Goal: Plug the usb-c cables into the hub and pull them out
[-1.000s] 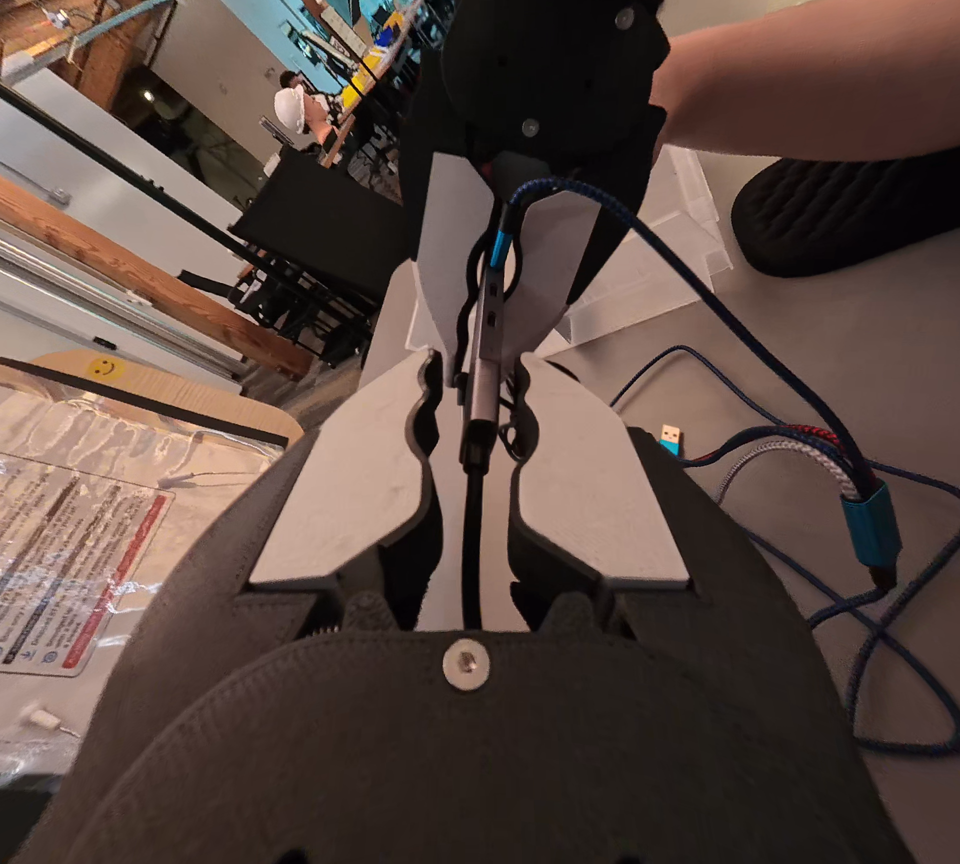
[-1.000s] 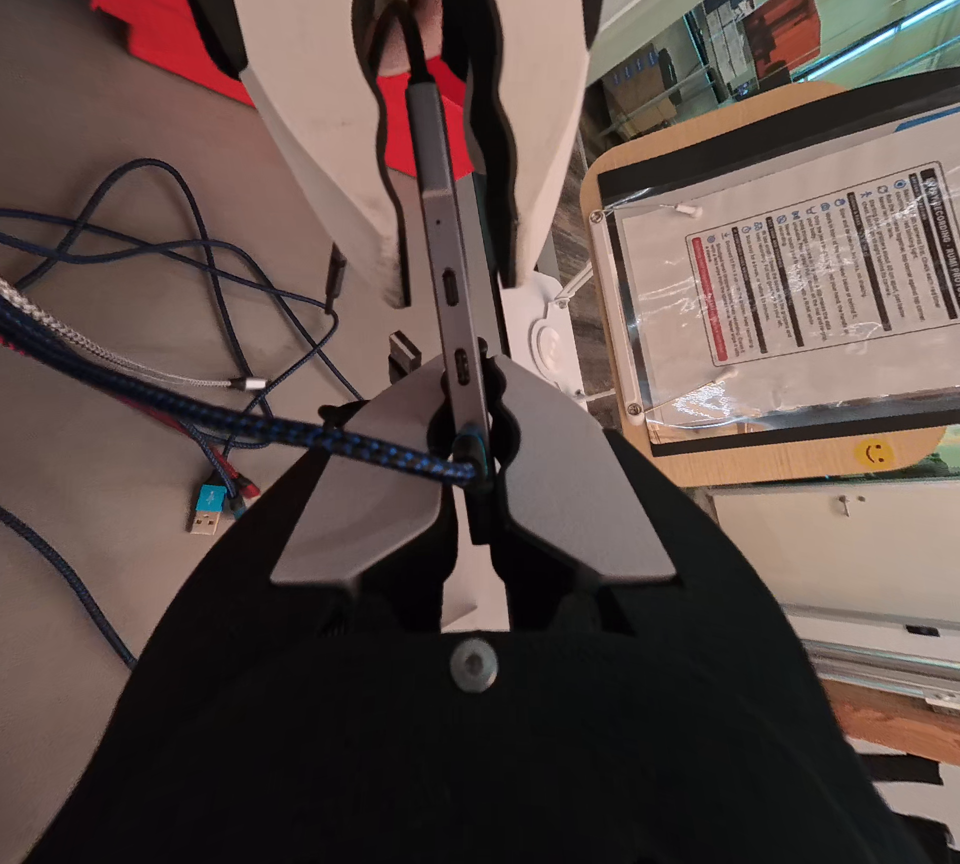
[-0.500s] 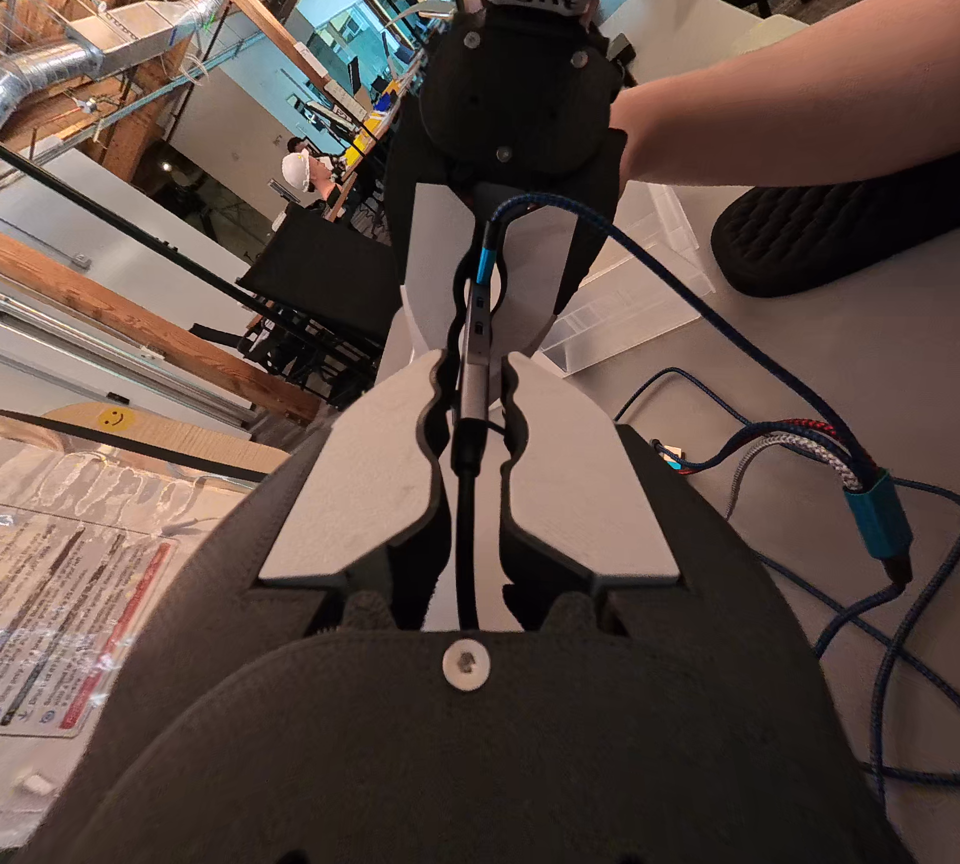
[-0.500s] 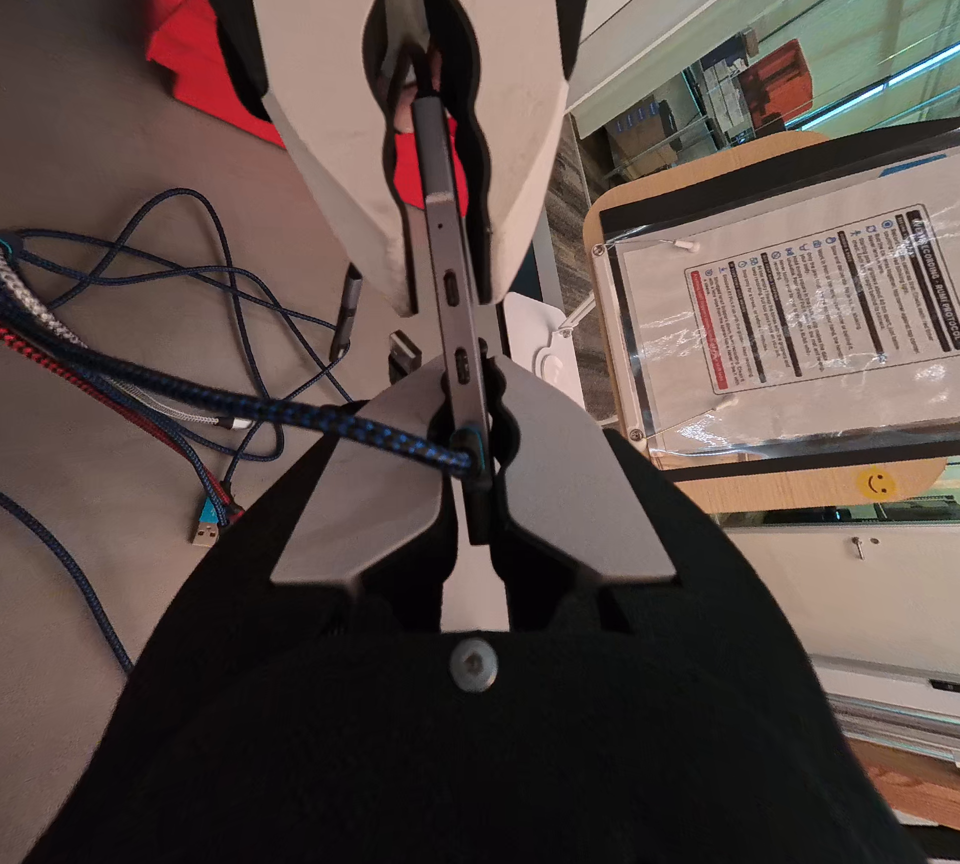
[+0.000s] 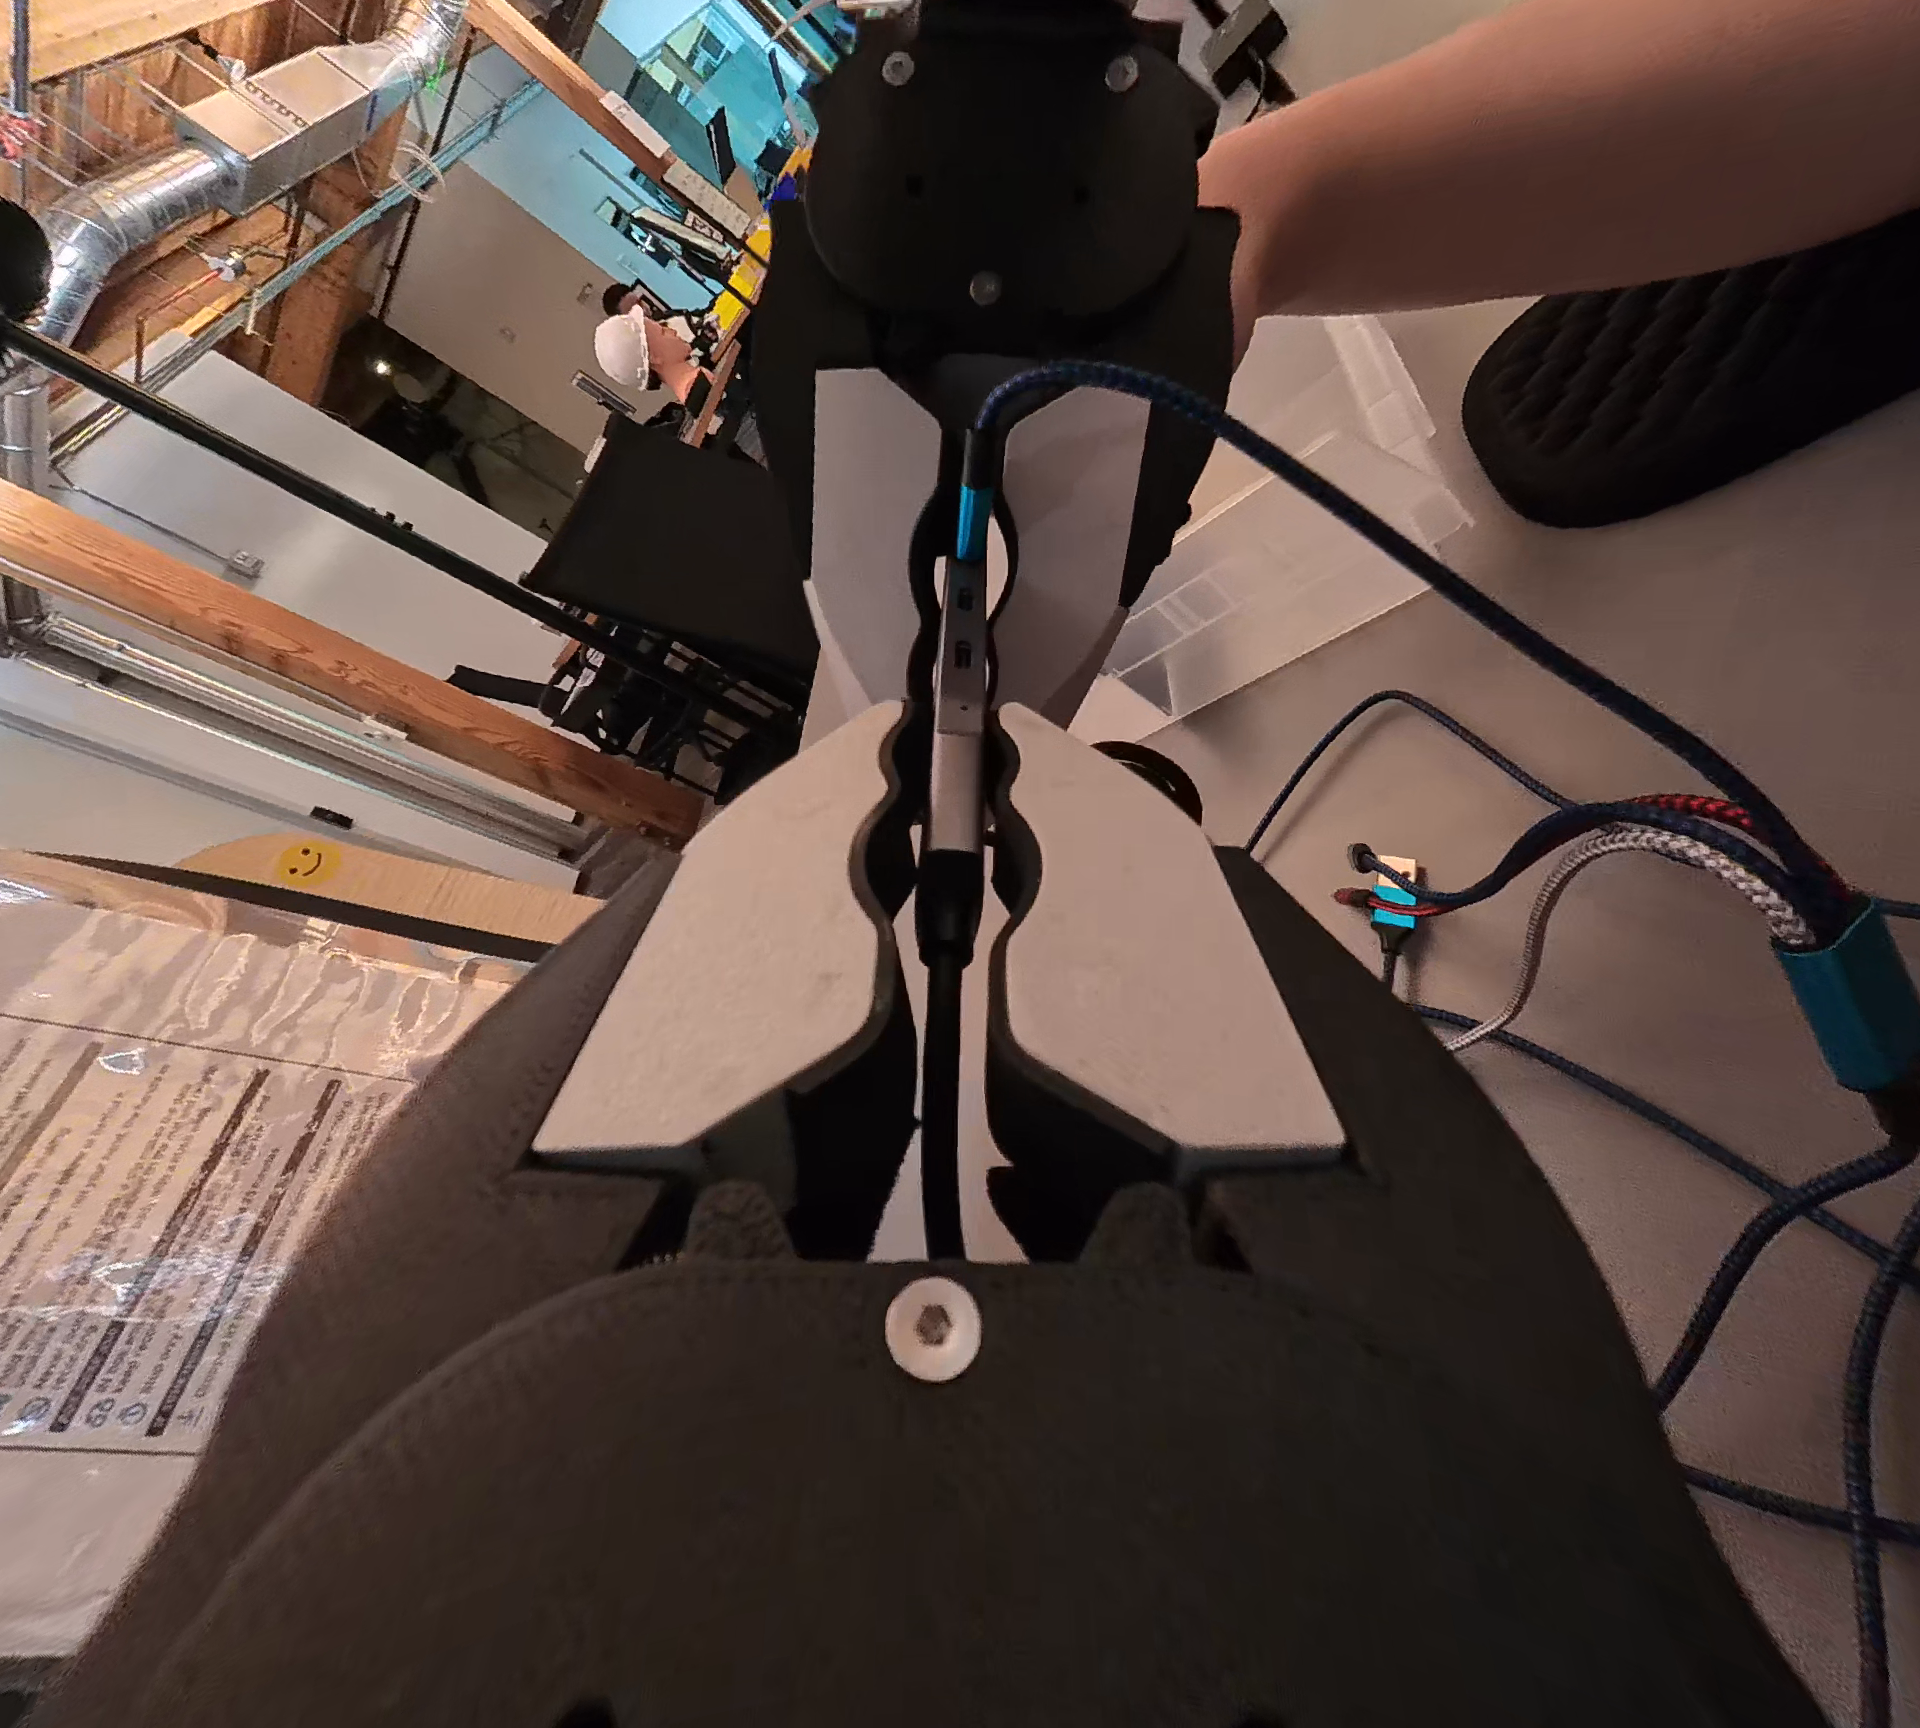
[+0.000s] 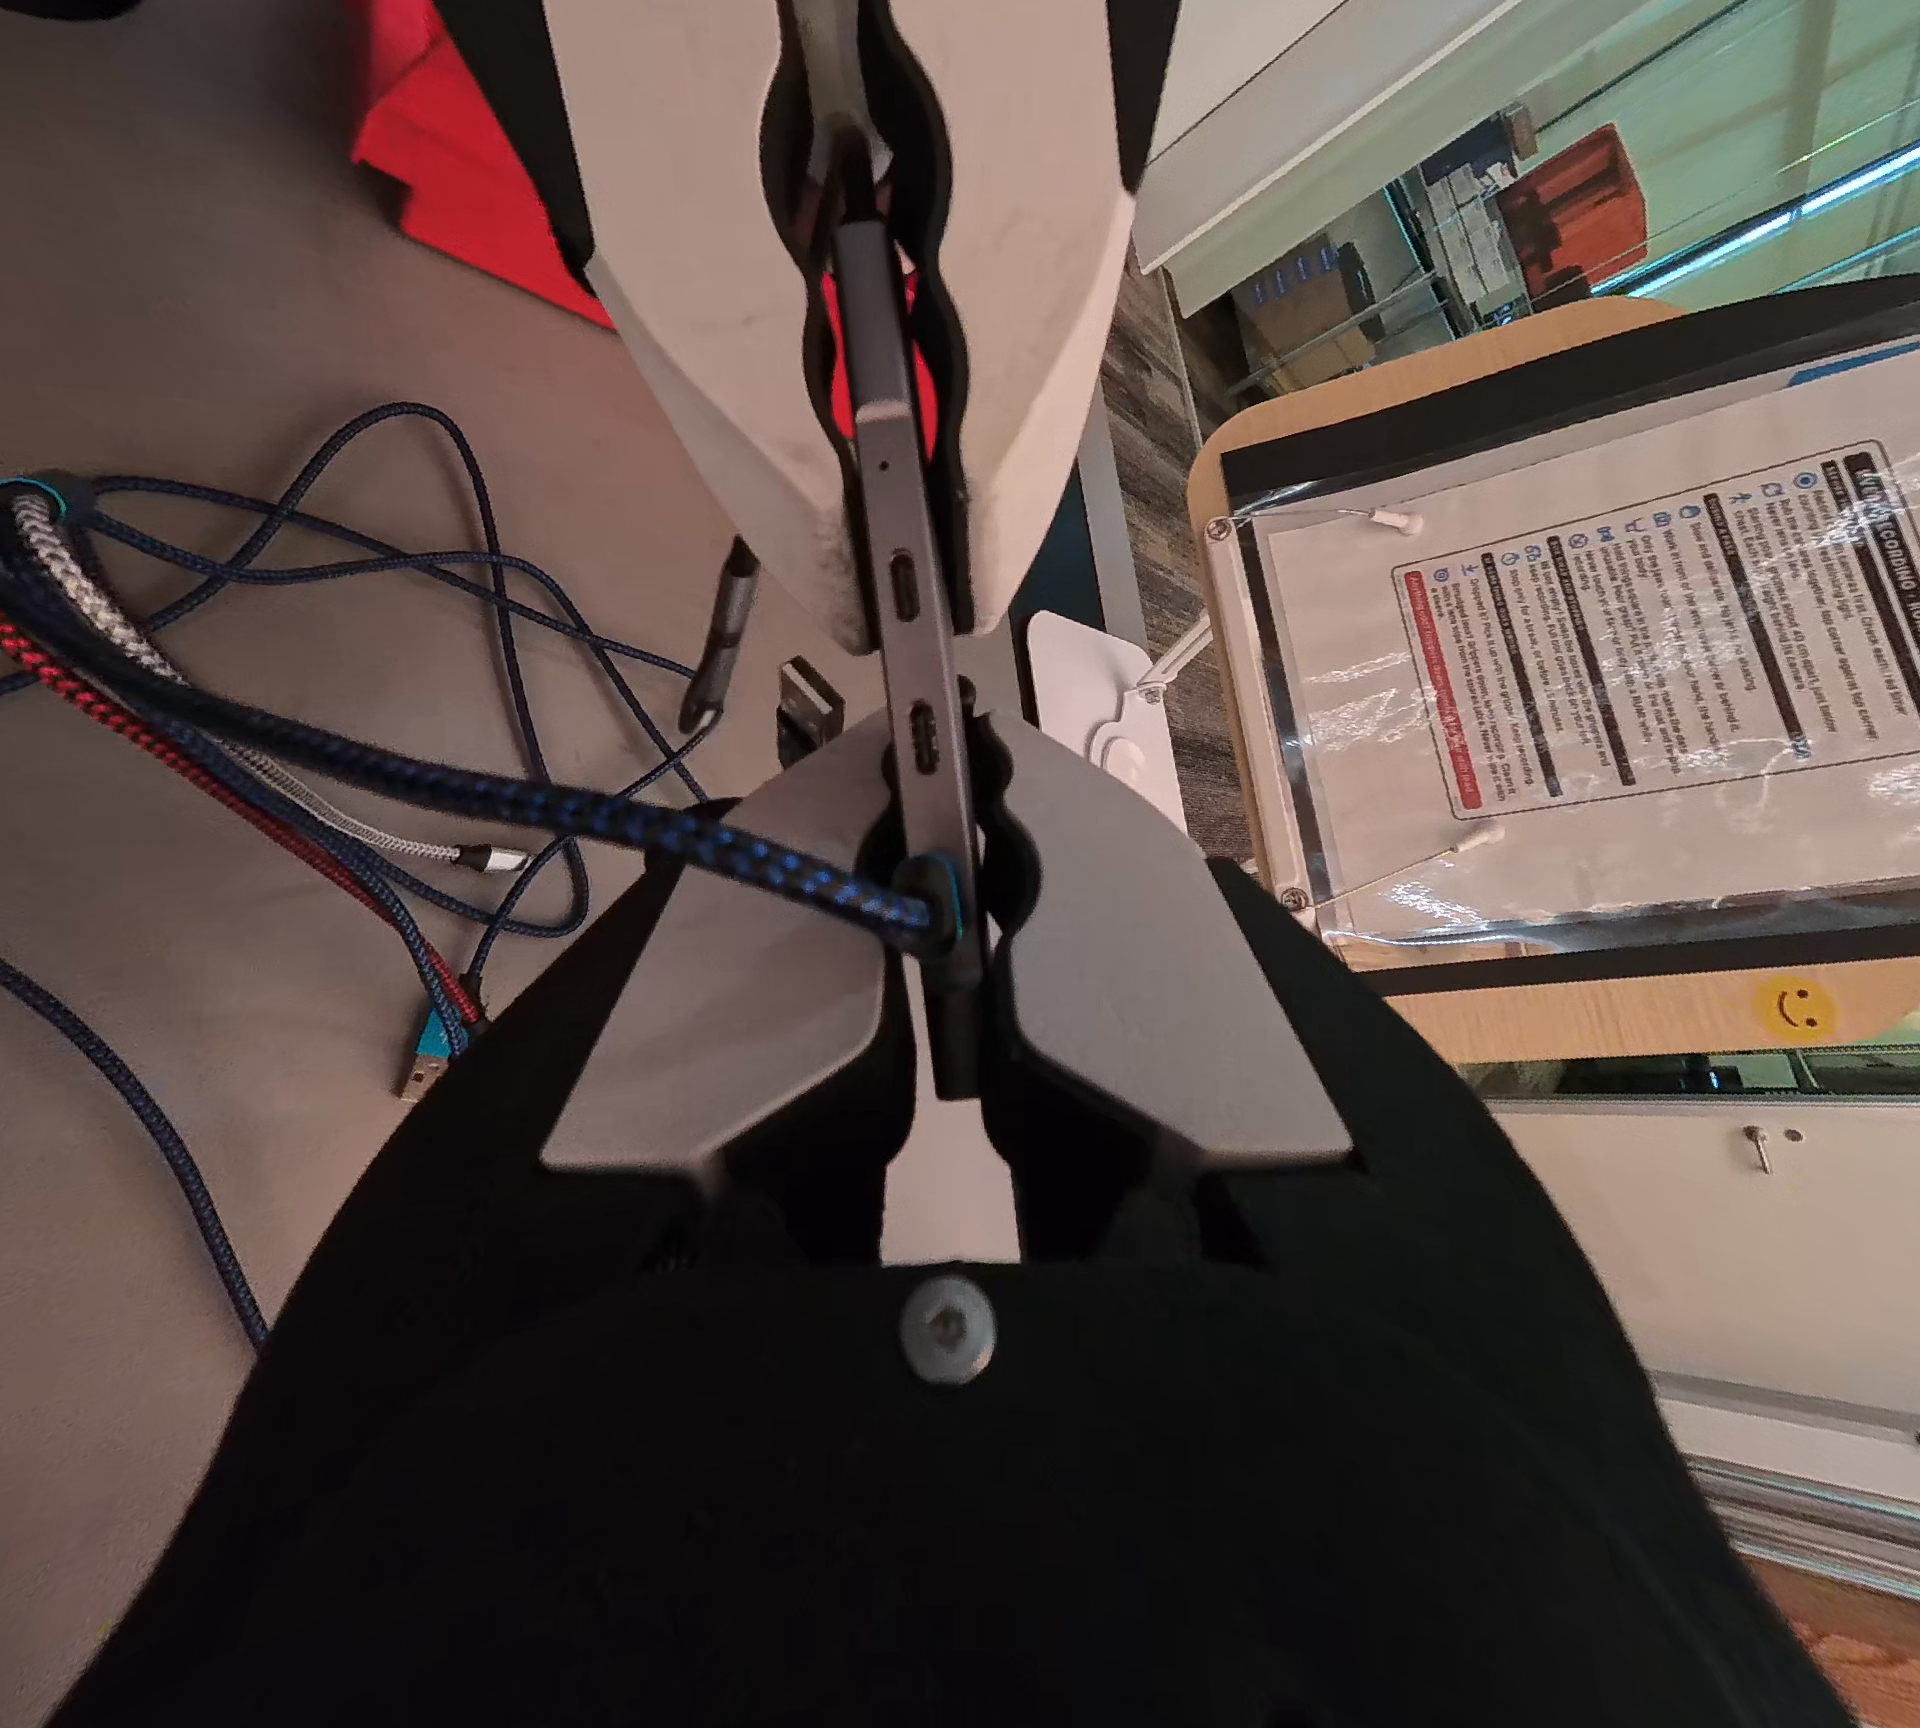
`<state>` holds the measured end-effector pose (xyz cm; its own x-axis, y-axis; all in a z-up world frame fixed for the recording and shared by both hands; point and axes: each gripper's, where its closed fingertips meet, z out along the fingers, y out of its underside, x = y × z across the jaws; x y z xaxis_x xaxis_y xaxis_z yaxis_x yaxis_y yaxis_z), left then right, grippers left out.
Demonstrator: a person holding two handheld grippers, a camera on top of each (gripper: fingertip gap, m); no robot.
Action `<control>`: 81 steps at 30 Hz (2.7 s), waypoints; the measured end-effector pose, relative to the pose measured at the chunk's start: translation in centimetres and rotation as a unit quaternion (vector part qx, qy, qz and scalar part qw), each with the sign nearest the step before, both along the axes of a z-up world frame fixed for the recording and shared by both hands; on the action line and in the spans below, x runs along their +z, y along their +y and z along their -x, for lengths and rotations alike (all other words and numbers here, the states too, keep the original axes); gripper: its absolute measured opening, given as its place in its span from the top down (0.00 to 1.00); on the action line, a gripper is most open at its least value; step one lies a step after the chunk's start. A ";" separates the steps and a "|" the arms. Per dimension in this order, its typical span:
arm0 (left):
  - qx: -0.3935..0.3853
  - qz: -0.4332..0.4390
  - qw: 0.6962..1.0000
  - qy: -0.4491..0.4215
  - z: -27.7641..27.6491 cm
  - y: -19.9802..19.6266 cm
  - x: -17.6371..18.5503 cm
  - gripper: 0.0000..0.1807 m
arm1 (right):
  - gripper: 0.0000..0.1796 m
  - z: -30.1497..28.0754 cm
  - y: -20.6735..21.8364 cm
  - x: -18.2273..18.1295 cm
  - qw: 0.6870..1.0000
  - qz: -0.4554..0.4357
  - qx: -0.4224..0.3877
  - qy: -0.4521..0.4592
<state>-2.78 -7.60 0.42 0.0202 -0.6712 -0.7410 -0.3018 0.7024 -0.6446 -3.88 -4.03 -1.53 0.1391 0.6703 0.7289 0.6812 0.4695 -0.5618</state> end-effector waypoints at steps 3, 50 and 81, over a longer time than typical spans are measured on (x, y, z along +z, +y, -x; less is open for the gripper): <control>0.001 -0.001 1.000 -0.009 -0.1 0.1 0.1 0.95 | 0.95 -0.1 0.1 0.0 1.000 -0.001 -0.002 0.001; -0.075 0.111 0.970 -0.201 7.1 -1.4 9.5 0.80 | 0.95 -1.1 -2.5 2.8 0.993 0.015 0.090 0.080; -0.204 0.027 0.948 -0.242 -1.5 -9.2 6.6 0.91 | 0.95 0.0 -8.3 4.6 0.974 0.055 0.203 0.081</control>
<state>-1.25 -16.84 7.06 0.0807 -0.7333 -0.6751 0.3284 0.6590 -0.6766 -3.93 -12.33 3.09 -0.0474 0.7671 0.6398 0.3501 0.6126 -0.7086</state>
